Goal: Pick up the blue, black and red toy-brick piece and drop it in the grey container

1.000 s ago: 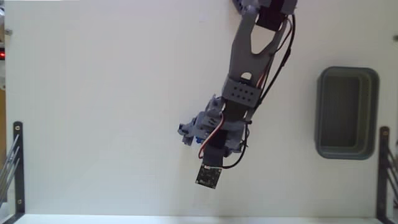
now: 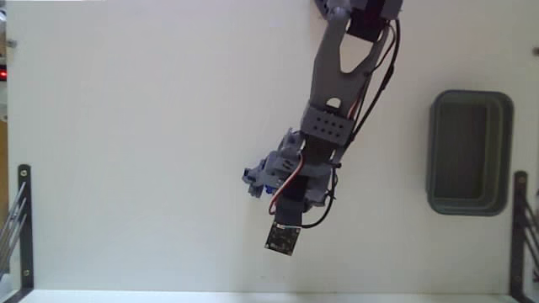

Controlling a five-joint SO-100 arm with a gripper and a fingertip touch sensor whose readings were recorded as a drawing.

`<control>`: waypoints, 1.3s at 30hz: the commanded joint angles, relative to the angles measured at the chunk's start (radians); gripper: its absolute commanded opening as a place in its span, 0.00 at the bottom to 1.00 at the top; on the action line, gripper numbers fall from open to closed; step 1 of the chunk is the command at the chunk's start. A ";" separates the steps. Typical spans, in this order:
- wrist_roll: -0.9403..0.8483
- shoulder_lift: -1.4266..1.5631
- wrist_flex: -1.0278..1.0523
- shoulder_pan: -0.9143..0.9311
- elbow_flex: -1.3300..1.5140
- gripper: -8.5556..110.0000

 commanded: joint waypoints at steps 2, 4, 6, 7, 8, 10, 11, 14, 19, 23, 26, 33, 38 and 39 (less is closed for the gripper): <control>0.000 0.031 -0.016 0.020 -0.004 0.82; 0.000 0.031 -0.016 0.020 -0.004 0.82; 0.000 0.031 -0.016 0.020 -0.004 0.81; 0.000 0.031 -0.016 0.020 -0.004 0.81; 0.000 0.031 -0.016 0.020 -0.004 0.81; 0.000 0.031 -0.016 0.020 -0.004 0.81; 0.000 0.031 -0.016 0.020 -0.004 0.80; 0.000 0.031 -0.016 0.020 -0.004 0.80; 0.000 0.031 -0.016 0.020 -0.004 0.78; 0.000 0.031 -0.016 0.020 -0.004 0.77; 0.000 0.031 -0.016 0.020 -0.004 0.77; 0.000 0.031 -0.016 0.020 -0.004 0.75; 0.000 0.031 -0.016 0.020 -0.004 0.74; 0.000 0.031 -0.016 0.020 -0.004 0.74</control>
